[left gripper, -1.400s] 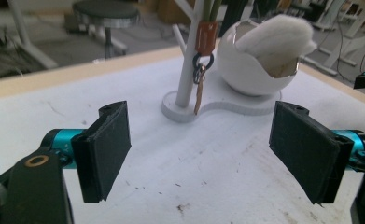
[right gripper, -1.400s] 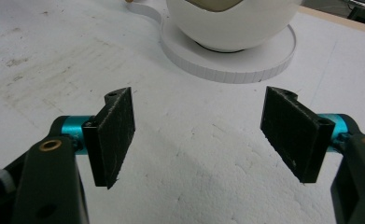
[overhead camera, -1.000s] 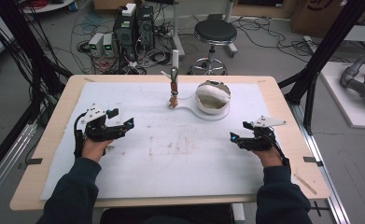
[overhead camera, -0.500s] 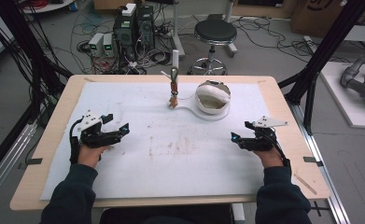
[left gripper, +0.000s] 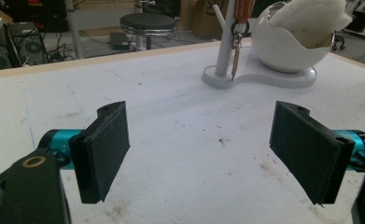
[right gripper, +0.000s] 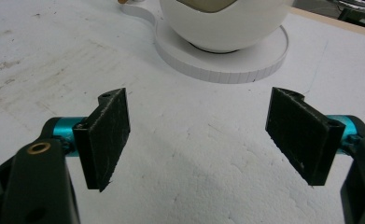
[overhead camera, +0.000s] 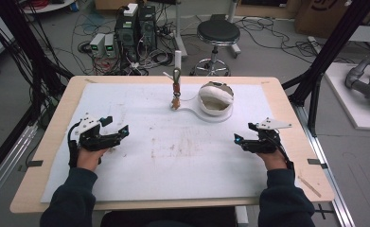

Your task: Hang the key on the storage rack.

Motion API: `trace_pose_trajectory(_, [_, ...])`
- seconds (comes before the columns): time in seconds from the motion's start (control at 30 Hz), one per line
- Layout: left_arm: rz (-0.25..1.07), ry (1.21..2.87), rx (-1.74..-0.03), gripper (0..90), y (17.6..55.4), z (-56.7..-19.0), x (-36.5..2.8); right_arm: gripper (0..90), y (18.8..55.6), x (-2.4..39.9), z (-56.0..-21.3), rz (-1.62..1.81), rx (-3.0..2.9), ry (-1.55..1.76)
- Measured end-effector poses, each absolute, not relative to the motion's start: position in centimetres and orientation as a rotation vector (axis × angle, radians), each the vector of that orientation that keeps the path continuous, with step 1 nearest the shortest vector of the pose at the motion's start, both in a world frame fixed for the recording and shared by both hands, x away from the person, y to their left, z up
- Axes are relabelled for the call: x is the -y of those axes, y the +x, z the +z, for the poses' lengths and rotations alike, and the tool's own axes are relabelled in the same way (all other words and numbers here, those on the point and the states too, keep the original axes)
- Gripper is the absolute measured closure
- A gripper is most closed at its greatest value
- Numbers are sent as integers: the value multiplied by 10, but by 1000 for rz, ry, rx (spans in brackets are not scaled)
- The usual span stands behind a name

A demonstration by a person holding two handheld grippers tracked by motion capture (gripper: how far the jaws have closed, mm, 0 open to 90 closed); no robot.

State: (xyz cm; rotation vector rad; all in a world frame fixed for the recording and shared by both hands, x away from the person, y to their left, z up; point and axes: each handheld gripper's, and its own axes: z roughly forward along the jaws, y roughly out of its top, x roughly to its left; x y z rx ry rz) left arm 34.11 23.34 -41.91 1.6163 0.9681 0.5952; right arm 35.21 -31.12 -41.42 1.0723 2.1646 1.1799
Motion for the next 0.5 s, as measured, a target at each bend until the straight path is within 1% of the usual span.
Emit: trace_pose_trajectory(0.5, [601, 1616, -975, 198, 342, -420, -235, 222, 353, 313, -414, 1183, -2162, 1077])
